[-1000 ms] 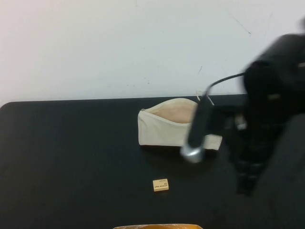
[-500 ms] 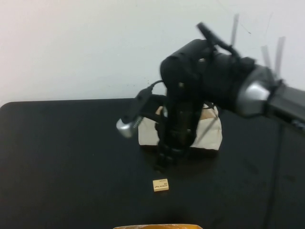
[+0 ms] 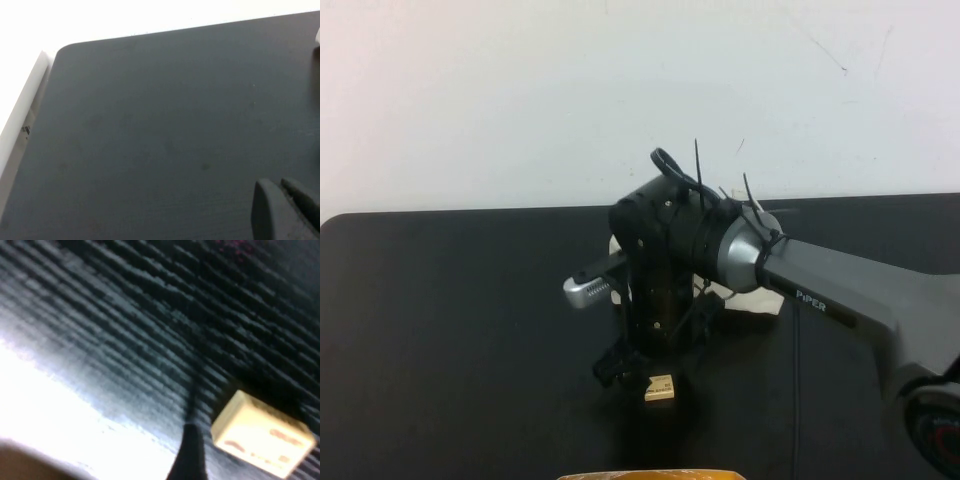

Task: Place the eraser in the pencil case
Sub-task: Pick up the eraser from the table, then place the eraser on the pencil case

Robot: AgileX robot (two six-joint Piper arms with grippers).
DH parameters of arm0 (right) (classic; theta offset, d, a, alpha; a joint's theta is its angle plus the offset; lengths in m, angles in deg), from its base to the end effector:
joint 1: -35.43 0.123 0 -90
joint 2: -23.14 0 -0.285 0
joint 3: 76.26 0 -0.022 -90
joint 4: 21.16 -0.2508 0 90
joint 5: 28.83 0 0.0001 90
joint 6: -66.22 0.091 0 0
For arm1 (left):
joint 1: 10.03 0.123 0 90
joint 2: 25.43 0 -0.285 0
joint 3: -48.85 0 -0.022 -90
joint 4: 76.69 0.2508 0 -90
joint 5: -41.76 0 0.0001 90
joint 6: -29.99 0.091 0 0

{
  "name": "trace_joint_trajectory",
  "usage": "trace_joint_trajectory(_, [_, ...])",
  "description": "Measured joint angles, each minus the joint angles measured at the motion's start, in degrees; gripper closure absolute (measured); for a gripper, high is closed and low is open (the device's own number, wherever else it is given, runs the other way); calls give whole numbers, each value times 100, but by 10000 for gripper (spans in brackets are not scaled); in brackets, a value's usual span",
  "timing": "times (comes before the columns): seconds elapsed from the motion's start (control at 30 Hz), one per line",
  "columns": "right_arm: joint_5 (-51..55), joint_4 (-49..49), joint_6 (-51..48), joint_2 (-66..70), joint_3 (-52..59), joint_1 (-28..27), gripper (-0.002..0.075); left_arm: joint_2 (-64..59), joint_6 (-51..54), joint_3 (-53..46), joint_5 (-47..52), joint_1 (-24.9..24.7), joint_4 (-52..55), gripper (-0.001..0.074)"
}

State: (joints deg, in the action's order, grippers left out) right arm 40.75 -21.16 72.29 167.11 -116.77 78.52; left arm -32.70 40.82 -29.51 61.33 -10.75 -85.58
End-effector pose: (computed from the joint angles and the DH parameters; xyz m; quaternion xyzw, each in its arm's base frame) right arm 0.3582 0.3350 0.1633 -0.3169 0.9465 0.0252 0.0552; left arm 0.0534 -0.0054 0.1765 0.0377 0.7923 -0.0114 0.6089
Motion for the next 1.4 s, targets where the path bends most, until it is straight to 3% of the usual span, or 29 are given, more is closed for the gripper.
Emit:
trace_joint_trajectory(0.33, [0, -386, 421, 151, -6, -77, 167, 0, 0, 0, 0, 0, 0, 736])
trace_joint_trajectory(0.4, [0, -409, 420, 151, -6, -77, 212, 0, -9, 0, 0, 0, 0, 736])
trace_joint_trajectory(0.53, [0, -567, 358, 161, -30, -77, 409, 0, -9, 0, 0, 0, 0, 736])
trace_joint_trajectory(0.87, [0, -1169, -607, -136, -1112, -66, 402, 0, -9, 0, 0, 0, 0, 736])
trace_joint_trajectory(1.17, [0, 427, -720, -741, -1786, -277, 402, 0, -9, 0, 0, 0, 0, 736])
trace_joint_trajectory(1.4, [0, 564, -720, -536, -1786, -745, 402, 0, -9, 0, 0, 0, 0, 736])
